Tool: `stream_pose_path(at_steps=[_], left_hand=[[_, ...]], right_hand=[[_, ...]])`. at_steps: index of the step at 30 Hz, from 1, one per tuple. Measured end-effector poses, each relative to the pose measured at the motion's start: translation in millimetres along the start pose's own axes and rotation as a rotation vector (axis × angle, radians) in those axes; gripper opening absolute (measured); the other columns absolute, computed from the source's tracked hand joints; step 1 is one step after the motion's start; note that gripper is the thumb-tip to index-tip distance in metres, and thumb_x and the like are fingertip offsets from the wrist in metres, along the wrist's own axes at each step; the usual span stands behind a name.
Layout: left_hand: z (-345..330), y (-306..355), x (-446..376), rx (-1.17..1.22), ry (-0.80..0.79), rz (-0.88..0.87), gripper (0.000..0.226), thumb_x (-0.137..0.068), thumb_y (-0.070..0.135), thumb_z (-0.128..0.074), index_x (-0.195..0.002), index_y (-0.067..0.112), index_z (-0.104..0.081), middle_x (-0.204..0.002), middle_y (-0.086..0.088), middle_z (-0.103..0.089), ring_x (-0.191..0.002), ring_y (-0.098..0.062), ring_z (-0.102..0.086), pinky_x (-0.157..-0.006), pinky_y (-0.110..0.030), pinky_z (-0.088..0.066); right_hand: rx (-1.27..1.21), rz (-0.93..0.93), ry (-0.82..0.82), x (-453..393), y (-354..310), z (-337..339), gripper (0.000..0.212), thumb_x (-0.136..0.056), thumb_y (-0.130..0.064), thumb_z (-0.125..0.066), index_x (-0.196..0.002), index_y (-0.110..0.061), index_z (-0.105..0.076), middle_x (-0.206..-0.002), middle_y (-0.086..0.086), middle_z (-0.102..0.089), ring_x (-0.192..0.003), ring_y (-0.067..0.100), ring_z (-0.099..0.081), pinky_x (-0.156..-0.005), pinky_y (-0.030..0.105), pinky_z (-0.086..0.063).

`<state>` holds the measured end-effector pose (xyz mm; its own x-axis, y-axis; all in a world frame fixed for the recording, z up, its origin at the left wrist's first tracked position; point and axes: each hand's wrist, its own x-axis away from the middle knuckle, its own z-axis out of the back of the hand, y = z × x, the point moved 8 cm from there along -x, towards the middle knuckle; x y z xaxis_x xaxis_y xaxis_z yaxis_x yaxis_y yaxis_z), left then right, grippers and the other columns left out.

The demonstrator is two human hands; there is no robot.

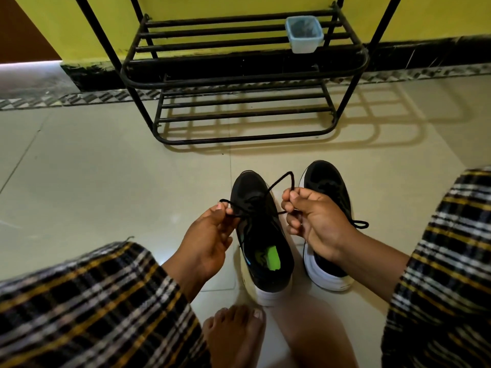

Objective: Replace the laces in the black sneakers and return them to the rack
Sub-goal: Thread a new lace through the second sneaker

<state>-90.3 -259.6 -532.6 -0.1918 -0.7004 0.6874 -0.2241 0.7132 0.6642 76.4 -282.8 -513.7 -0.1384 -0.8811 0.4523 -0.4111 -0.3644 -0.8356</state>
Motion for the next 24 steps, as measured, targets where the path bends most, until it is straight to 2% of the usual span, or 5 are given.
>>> stream_pose_path(at_steps=[7, 11, 15, 20, 24], left_hand=[[24, 1, -15, 0.338, 0.077, -0.009, 0.027, -0.101, 0.021, -0.041, -0.078, 0.015, -0.052, -0.051, 0.006, -0.051, -0.057, -0.009, -0.063, -0.082, -0.031, -0.050], [37, 20, -22, 0.365, 0.095, -0.085, 0.030, -0.100, 0.033, -0.041, -0.085, 0.014, -0.057, -0.049, 0.008, -0.041, -0.042, -0.004, -0.045, -0.058, -0.022, -0.042], [73, 31, -33, 0.043, 0.184, -0.121, 0.036, -0.099, 0.040, -0.040, -0.116, 0.013, -0.058, -0.063, 0.008, -0.040, -0.050, -0.006, -0.034, -0.050, -0.019, -0.024], [85, 12, -31, -0.368, 0.324, -0.082, 0.031, -0.092, 0.034, -0.059, -0.114, 0.012, -0.057, -0.113, -0.005, -0.056, -0.112, -0.026, -0.048, -0.088, -0.035, -0.034], [57, 27, -16, -1.071, 0.426, -0.452, 0.053, -0.086, 0.047, -0.058, -0.134, 0.026, -0.048, -0.144, -0.003, -0.035, -0.134, -0.030, -0.024, -0.106, -0.041, -0.026]], right_hand=[[0.337, 0.148, 0.281, 1, -8, 24, 0.030, -0.099, -0.008, -0.037, -0.074, -0.013, -0.053, -0.059, 0.000, -0.040, -0.037, 0.006, -0.025, -0.037, 0.019, -0.022], [0.493, 0.282, 0.349, -3, -19, 30, 0.032, -0.097, -0.008, -0.041, -0.070, -0.019, -0.055, -0.059, -0.006, -0.043, -0.045, 0.002, -0.033, -0.048, 0.020, -0.027], [0.594, 0.304, 0.343, -4, -22, 32, 0.021, -0.096, -0.010, -0.047, -0.082, -0.014, -0.062, -0.061, -0.001, -0.047, -0.052, 0.012, -0.038, -0.056, 0.029, -0.032], [0.743, 0.329, 0.395, -1, -28, 28, 0.031, -0.092, -0.006, -0.052, -0.123, -0.014, -0.054, -0.123, 0.006, -0.047, -0.100, 0.019, -0.054, -0.090, 0.029, -0.042], [0.721, 0.529, 0.443, 13, -49, 18, 0.017, -0.097, -0.010, -0.045, -0.104, -0.016, -0.059, -0.118, 0.005, -0.046, -0.087, 0.012, -0.057, -0.081, 0.006, -0.038]])
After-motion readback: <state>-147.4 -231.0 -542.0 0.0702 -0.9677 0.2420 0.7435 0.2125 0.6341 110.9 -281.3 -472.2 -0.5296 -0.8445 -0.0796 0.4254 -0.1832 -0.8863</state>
